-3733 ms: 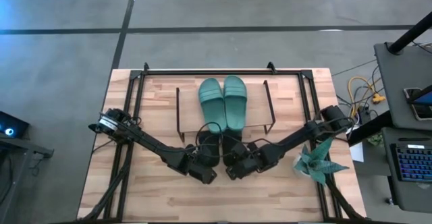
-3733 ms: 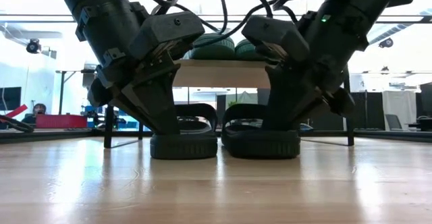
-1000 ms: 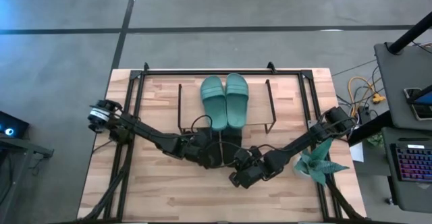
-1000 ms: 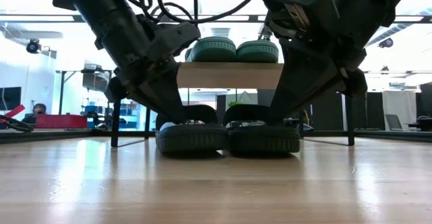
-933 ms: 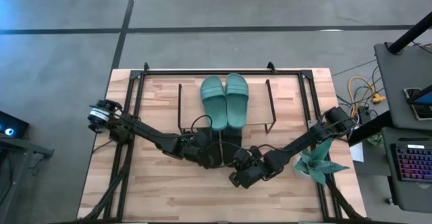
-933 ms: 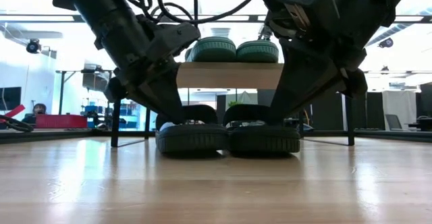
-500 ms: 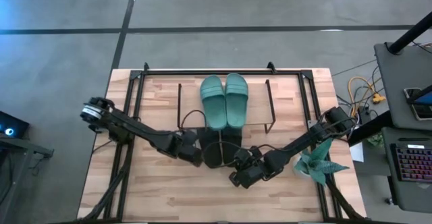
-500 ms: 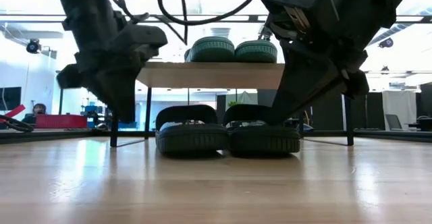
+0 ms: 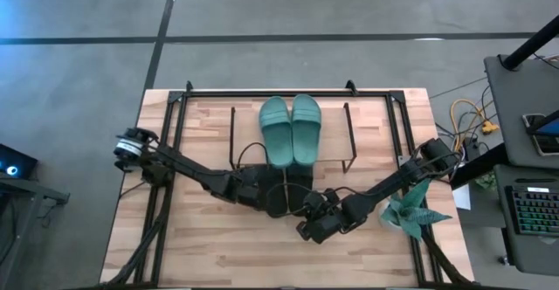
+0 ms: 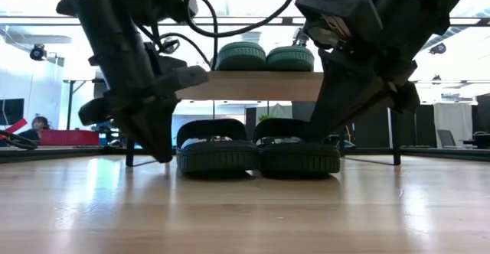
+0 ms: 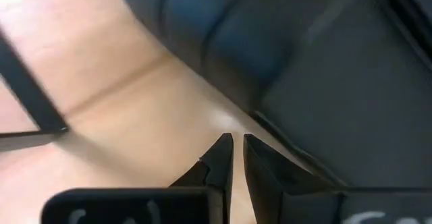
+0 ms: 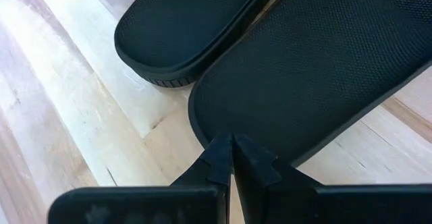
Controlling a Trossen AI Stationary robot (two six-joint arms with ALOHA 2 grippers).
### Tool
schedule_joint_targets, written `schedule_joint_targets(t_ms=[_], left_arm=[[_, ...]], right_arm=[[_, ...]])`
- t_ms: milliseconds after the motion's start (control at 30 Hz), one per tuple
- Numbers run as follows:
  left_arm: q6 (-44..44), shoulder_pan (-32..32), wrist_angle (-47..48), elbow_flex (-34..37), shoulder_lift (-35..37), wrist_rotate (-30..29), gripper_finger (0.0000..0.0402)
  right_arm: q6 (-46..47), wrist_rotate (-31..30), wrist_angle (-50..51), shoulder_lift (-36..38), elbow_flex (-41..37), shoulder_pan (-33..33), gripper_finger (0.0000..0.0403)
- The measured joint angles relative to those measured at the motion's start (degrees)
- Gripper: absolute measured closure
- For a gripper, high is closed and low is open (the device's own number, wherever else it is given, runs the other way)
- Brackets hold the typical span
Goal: Pick and place slides into the shelf
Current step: Adjust the left black slipper, then move the left black slipper from the center of the table under the shelf
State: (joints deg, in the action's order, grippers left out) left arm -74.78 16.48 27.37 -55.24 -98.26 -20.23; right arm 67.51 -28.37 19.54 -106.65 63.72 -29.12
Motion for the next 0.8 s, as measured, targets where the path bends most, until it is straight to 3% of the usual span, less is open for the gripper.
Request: schedule_joint_targets(t_ms=[800], left_arm=[[3.1, -3.53, -6.9, 1.29, 0.0, -3.56, 0.038]], right_arm=[[-0.53, 0.26, 0.03, 0.01, -1.72, 0.0, 0.0394]])
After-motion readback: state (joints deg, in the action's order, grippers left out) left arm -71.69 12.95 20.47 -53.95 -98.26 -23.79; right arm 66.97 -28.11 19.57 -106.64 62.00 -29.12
